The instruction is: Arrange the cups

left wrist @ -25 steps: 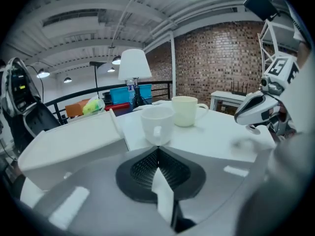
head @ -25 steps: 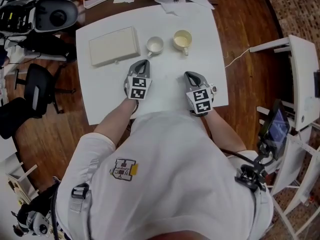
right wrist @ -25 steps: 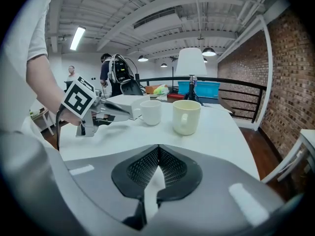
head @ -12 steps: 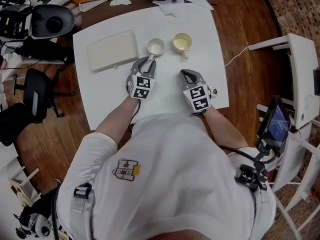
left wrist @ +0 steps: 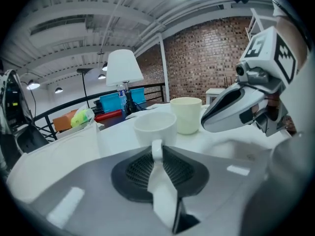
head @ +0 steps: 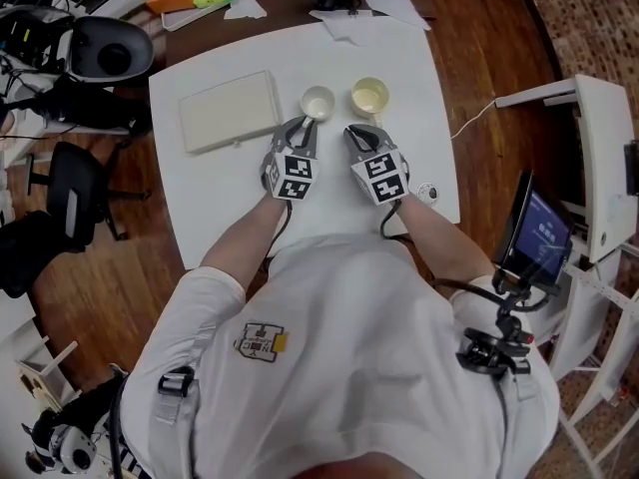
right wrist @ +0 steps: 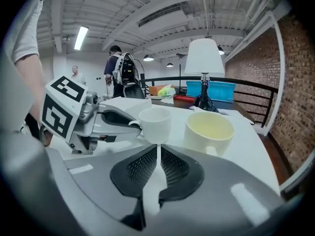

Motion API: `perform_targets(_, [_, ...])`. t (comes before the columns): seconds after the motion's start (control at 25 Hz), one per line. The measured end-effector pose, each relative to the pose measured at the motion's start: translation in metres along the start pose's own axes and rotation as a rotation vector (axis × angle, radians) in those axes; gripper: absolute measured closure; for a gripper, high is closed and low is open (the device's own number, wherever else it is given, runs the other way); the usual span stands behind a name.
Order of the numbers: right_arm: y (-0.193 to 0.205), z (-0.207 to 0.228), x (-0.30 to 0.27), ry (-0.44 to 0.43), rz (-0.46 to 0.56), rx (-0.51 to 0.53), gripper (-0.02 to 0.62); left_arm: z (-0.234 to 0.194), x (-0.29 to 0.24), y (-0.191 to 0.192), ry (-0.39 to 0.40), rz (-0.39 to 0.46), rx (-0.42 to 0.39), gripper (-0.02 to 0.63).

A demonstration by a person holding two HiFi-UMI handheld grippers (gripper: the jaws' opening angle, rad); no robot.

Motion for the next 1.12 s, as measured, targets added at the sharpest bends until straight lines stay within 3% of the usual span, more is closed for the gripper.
perform_targets(0.48, [-0.002,0.001,-0.018,-0.011,-0.007,-0.002,0.578,-0.003,0.004,-0.004,0.056,0.066,0.137,0.566])
perform_targets(0.84, [-0.015,-0.007,-0.023,-0.022,0.035,0.026,0.583,-0.002,0.015,-0.008,0.071,0.107,0.143,0.566])
perform_targets(1.12, [-0.054,-0.018,-0.014,-0.044,0.126,0.083,0.586,-0.011,0.037,-0.037,0.034,0.214,0.164,0.566])
Point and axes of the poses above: the fingertips, and each gripper's own axes: x backward along the fingers, z to its right, y out of its underside, the point moved 6 cm from there along x, backward along the fingers, and after that the axes turned 10 degrees about z, right-handed, at the moved point
